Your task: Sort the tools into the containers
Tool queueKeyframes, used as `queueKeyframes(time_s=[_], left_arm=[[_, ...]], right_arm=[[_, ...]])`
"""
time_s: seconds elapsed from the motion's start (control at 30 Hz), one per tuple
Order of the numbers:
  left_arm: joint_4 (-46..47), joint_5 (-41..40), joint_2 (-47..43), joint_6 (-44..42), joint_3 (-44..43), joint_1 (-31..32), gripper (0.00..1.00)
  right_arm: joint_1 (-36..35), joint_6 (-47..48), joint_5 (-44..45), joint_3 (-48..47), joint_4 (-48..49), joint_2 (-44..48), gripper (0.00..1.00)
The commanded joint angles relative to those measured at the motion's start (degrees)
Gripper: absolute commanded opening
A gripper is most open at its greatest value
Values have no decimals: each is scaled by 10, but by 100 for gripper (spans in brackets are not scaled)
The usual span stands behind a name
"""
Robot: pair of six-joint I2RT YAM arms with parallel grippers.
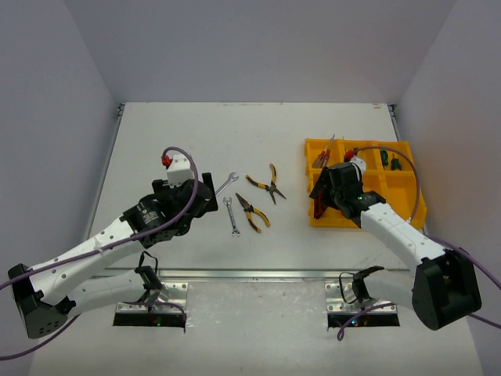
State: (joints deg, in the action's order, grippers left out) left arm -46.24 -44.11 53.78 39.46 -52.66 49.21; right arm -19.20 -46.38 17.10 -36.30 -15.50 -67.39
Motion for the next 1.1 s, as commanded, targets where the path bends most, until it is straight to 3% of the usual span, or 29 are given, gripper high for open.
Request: queueKeyframes(time_s=[0.0, 0.1, 0.3, 0.5, 0.87, 1.07], left_arm=[[14, 1, 2, 6, -2, 2, 100], [21, 8, 10, 29, 6, 2, 100], [69, 35, 54, 57, 37, -6, 100], [108, 138, 121, 91, 34, -97, 100], [-55, 27, 64, 169, -50, -112, 100], [-77, 7, -26, 68, -76, -111, 100]], right_arm=[[4, 23, -3, -39, 10, 41, 89], [3, 63, -57, -50, 9, 58, 99], [3, 128, -172, -68, -14, 88, 99], [-17, 217, -309, -100, -52, 78, 99], [-188, 268, -186, -197, -82, -126, 98], [-267, 193, -130, -265, -52, -240, 80]])
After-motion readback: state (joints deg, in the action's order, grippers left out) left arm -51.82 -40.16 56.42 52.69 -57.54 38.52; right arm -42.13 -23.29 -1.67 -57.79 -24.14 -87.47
